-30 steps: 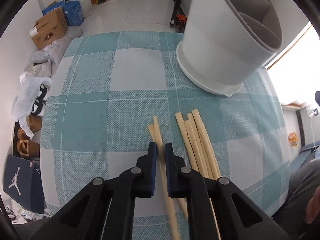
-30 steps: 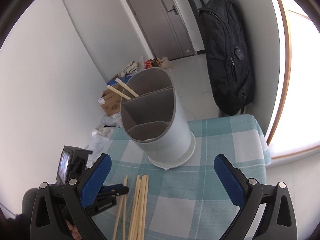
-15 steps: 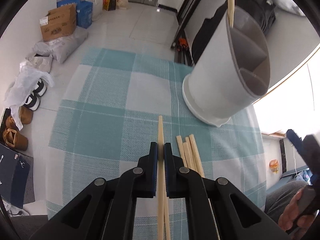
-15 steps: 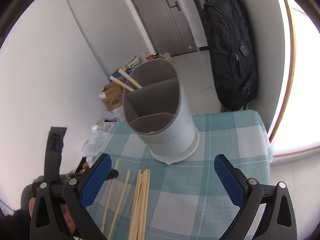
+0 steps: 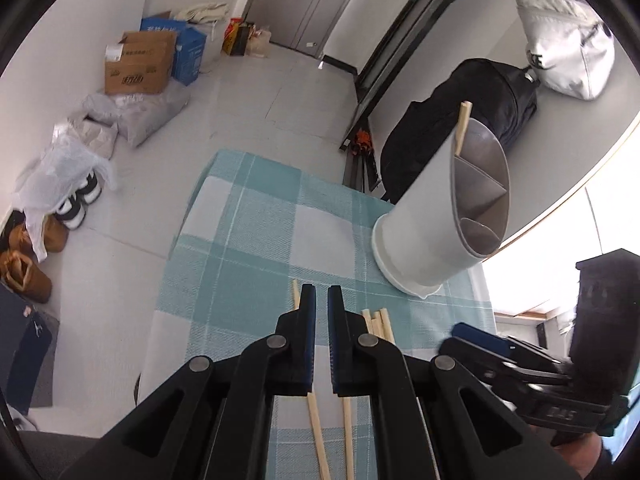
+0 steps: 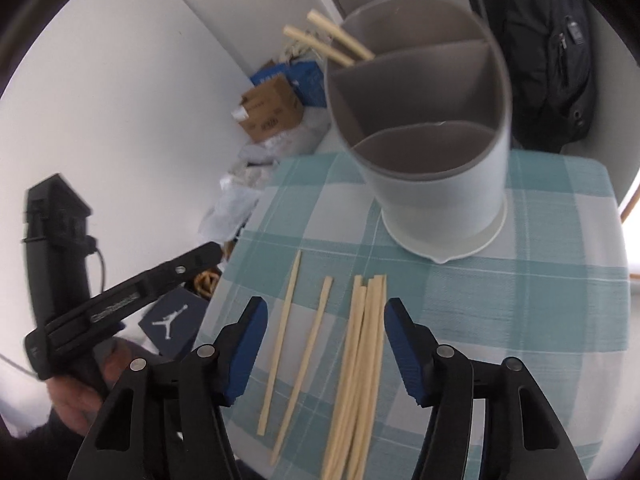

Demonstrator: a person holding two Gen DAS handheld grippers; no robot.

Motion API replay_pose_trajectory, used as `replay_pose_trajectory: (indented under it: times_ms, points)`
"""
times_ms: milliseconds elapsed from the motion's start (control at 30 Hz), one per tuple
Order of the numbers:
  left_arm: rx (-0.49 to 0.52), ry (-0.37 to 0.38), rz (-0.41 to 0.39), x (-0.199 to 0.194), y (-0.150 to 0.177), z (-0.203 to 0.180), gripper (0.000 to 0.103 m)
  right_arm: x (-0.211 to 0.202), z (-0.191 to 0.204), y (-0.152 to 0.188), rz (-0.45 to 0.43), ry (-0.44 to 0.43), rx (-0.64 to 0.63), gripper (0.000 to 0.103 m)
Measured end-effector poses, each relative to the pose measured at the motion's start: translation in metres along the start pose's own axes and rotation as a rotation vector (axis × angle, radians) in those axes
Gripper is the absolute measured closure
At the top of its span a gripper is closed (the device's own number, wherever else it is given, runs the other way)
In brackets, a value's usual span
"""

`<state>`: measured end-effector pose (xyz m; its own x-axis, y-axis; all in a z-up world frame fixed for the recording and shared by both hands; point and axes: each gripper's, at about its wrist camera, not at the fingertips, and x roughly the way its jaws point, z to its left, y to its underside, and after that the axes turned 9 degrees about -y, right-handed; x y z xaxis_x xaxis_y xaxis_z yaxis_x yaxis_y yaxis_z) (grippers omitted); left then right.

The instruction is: Organize utensils

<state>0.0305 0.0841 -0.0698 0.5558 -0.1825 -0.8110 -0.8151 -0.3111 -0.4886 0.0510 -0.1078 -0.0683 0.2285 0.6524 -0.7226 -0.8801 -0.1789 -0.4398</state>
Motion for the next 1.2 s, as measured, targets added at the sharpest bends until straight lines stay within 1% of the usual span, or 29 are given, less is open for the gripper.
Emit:
replay_pose_trajectory:
  times_ms: [67, 100, 133, 167, 200, 233, 267, 300, 367, 433, 467, 567, 633, 667, 700, 767, 833, 933, 1033, 1200]
  points:
    - [-0.031, -0.013, 0.025, -0.001, -0.002, 0.014, 0.101, 0.021, 0.002, -0.004, 0.057, 0.017, 0.021, 0.047]
    - [-0.047, -0.013, 0.034, 0.0, -0.003, 0.019, 0.101, 0.036, 0.003, -0.008, 0.096, 0.026, 0.036, 0.056]
    - [-0.065, -0.013, 0.04, 0.0, -0.004, 0.025, 0.101, 0.044, 0.002, -0.01, 0.118, 0.026, 0.043, 0.06]
    - [-0.075, -0.019, 0.044, -0.001, -0.004, 0.029, 0.1, 0.055, 0.002, -0.013, 0.142, 0.037, 0.047, 0.062]
    - [-0.082, -0.02, 0.046, -0.001, -0.004, 0.032, 0.096, 0.062, 0.002, -0.015, 0.159, 0.055, 0.046, 0.062]
    - [-0.089, -0.017, 0.047, -0.001, -0.004, 0.036, 0.092, 0.069, 0.003, -0.017, 0.176, 0.078, 0.039, 0.063]
    - [-0.095, -0.025, 0.05, -0.001, -0.004, 0.039, 0.082, 0.075, 0.004, -0.019, 0.186, 0.096, 0.033, 0.065]
    - [-0.102, -0.032, 0.051, -0.002, -0.003, 0.042, 0.07, 0.081, 0.004, -0.022, 0.201, 0.117, 0.032, 0.066]
    - [-0.122, -0.028, 0.039, -0.004, -0.003, 0.048, 0.062, 0.088, 0.005, -0.024, 0.226, 0.141, 0.036, 0.067]
    - [-0.127, -0.025, 0.033, -0.006, -0.004, 0.051, 0.062, 0.095, 0.005, -0.026, 0.26, 0.183, 0.034, 0.073]
    - [-0.126, -0.031, 0.031, -0.007, -0.004, 0.053, 0.062, 0.097, 0.008, -0.026, 0.27, 0.209, 0.014, 0.076]
    - [-0.14, -0.03, 0.023, -0.009, -0.005, 0.058, 0.062, 0.102, 0.018, -0.025, 0.283, 0.273, -0.058, 0.077]
    - [-0.144, -0.03, 0.024, -0.009, -0.006, 0.06, 0.062, 0.104, 0.021, -0.025, 0.285, 0.312, -0.071, 0.083]
    - [-0.144, -0.034, 0.023, -0.009, -0.006, 0.061, 0.062, 0.104, 0.022, -0.026, 0.283, 0.339, -0.074, 0.093]
    - [-0.144, -0.037, 0.024, -0.009, -0.006, 0.062, 0.062, 0.102, 0.022, -0.026, 0.279, 0.346, -0.07, 0.097]
    - [-0.145, -0.037, 0.028, -0.008, -0.006, 0.064, 0.062, 0.102, 0.021, -0.027, 0.275, 0.345, -0.063, 0.098]
    - [-0.143, -0.046, 0.037, -0.006, -0.005, 0.065, 0.062, 0.1, 0.019, -0.028, 0.261, 0.325, -0.051, 0.098]
    - [-0.127, -0.073, 0.054, 0.0, -0.003, 0.065, 0.062, 0.094, 0.016, -0.031, 0.204, 0.285, -0.026, 0.098]
    - [-0.116, -0.087, 0.086, 0.007, 0.0, 0.064, 0.062, 0.076, 0.019, -0.036, 0.117, 0.225, -0.022, 0.098]
    - [-0.067, -0.096, 0.145, 0.021, 0.004, 0.049, 0.062, 0.024, 0.021, -0.033, -0.041, 0.14, -0.028, 0.098]
